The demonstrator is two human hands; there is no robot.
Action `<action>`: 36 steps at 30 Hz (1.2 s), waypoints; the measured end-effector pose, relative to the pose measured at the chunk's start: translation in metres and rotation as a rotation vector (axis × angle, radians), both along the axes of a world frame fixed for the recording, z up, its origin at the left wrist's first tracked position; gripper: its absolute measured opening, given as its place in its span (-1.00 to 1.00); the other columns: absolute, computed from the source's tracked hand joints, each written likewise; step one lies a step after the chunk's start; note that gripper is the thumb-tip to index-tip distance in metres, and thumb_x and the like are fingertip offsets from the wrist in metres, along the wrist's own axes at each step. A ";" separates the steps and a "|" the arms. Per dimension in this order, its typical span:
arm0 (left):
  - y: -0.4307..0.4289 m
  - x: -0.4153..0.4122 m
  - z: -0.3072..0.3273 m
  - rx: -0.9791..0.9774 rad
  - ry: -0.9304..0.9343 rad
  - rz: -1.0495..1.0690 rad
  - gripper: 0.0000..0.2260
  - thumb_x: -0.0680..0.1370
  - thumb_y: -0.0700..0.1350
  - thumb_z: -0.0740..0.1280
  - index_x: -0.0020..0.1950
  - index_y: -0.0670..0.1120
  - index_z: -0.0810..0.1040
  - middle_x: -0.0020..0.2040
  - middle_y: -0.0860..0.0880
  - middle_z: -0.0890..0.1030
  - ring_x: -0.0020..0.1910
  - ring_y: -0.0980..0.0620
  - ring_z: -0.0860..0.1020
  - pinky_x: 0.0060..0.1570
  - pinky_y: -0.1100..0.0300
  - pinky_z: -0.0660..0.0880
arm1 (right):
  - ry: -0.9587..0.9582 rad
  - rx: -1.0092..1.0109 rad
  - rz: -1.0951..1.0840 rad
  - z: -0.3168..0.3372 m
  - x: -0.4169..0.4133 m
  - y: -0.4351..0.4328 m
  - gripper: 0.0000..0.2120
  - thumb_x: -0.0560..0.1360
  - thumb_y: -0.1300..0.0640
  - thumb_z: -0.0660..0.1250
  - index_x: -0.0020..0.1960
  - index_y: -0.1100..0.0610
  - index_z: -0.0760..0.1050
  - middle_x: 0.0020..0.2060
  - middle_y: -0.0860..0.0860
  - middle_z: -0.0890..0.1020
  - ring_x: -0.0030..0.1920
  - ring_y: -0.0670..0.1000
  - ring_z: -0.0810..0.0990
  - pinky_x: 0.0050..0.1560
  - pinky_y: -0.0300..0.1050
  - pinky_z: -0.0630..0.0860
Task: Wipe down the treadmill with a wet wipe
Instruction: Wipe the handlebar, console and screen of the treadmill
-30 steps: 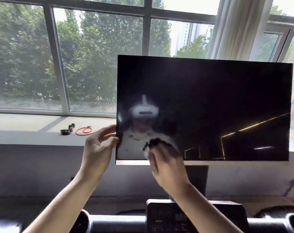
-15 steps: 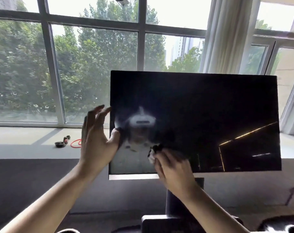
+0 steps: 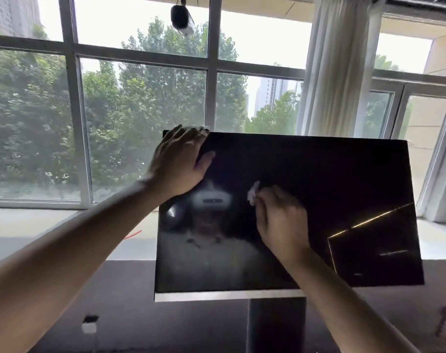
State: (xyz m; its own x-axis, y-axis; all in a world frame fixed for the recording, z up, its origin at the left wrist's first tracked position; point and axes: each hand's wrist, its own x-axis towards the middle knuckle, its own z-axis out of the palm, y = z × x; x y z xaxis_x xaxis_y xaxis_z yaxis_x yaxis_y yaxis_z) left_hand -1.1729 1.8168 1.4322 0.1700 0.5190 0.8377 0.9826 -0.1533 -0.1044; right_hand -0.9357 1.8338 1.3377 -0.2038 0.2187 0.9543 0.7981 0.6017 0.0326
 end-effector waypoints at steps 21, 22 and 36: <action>0.005 -0.006 -0.003 0.024 -0.052 -0.071 -0.42 0.52 0.09 0.14 0.45 -0.16 0.54 0.41 -0.13 0.57 0.41 -0.15 0.49 0.48 0.01 0.32 | -0.288 0.226 0.069 0.002 -0.019 0.004 -0.67 0.69 0.20 0.05 -0.16 0.07 0.51 -0.30 0.01 0.56 -0.30 0.09 0.55 -0.25 0.00 0.43; 0.005 -0.005 -0.003 0.026 -0.055 -0.076 -0.41 0.51 0.09 0.14 0.44 -0.16 0.54 0.41 -0.13 0.57 0.42 -0.14 0.49 0.50 0.00 0.32 | -0.207 0.207 0.011 0.017 -0.007 0.013 -0.67 0.68 0.21 0.08 -0.17 0.08 0.51 -0.31 0.02 0.56 -0.32 0.11 0.55 -0.28 0.01 0.46; 0.003 0.002 -0.004 0.006 -0.109 -0.081 -0.40 0.50 0.08 0.12 0.45 -0.17 0.53 0.43 -0.13 0.55 0.45 -0.14 0.47 0.54 0.04 0.23 | -0.042 0.145 -0.051 0.092 0.008 0.048 -0.88 0.56 0.25 0.25 -0.10 0.08 0.51 -0.29 -0.02 0.60 -0.32 0.08 0.59 -0.29 -0.04 0.47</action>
